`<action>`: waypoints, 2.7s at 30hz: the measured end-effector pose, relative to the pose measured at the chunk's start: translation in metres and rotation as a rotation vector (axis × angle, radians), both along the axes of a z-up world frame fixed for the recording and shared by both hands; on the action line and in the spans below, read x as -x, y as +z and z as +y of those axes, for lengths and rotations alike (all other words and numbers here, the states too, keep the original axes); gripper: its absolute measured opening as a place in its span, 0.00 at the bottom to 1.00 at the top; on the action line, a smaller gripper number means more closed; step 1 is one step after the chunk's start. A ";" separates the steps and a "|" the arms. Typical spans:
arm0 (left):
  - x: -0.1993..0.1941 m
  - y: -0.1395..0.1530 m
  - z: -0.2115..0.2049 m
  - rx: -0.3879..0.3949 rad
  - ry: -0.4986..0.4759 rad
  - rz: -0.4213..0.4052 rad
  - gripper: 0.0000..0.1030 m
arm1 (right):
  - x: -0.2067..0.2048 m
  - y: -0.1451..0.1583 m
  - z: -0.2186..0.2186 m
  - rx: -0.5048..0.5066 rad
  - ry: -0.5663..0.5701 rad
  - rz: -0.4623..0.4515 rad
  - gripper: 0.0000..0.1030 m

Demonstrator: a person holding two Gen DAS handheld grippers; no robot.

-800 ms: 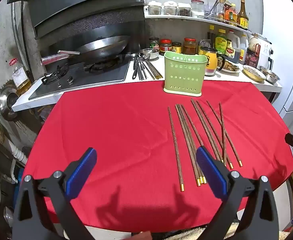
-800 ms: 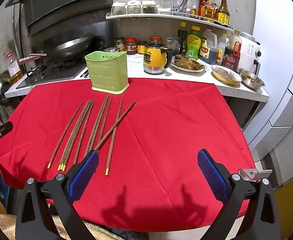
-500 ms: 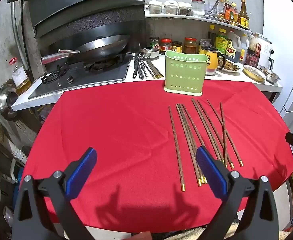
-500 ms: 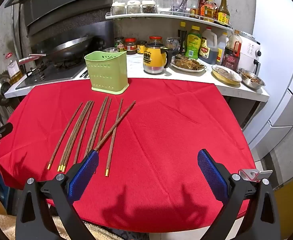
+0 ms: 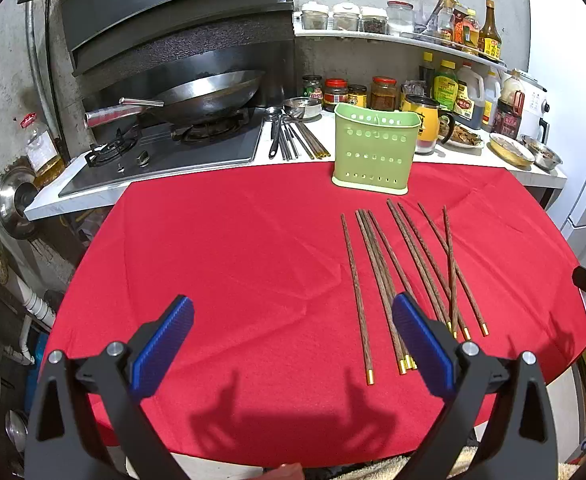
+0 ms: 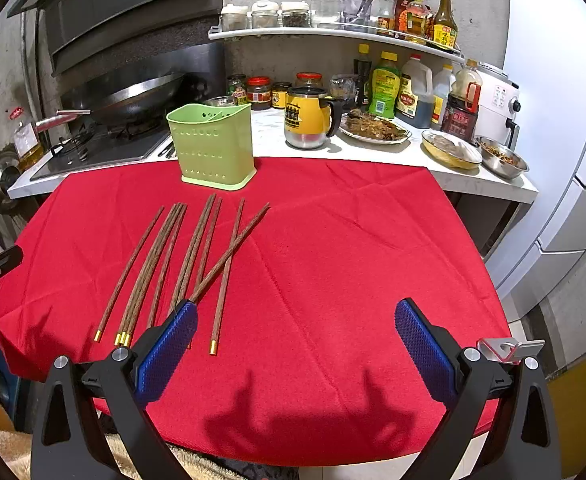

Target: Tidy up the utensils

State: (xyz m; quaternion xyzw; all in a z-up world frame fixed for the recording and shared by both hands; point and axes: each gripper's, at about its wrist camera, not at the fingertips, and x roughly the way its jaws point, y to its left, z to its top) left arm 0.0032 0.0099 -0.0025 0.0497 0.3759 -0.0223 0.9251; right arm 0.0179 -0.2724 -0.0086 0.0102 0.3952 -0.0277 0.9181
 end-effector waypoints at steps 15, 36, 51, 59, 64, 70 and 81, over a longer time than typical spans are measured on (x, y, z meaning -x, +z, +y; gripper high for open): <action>-0.001 0.000 0.003 0.001 0.001 0.003 0.94 | 0.001 0.000 0.001 -0.002 0.001 -0.001 0.94; 0.000 -0.001 0.011 0.003 0.010 0.000 0.94 | 0.000 0.000 0.000 -0.002 -0.001 0.000 0.94; 0.000 -0.002 0.011 0.002 0.014 0.002 0.94 | 0.000 0.001 0.002 -0.004 0.002 0.000 0.94; 0.000 -0.002 0.011 0.002 0.014 0.001 0.94 | -0.005 -0.001 -0.001 -0.003 0.005 -0.001 0.94; 0.000 -0.002 0.011 0.001 0.014 0.002 0.94 | -0.005 -0.001 0.000 -0.002 0.005 0.000 0.94; 0.000 -0.002 0.011 0.002 0.015 0.002 0.94 | -0.006 -0.001 0.001 -0.001 0.006 -0.001 0.94; -0.012 -0.016 0.011 0.005 0.039 0.041 0.94 | -0.009 -0.006 0.002 -0.036 0.028 -0.009 0.94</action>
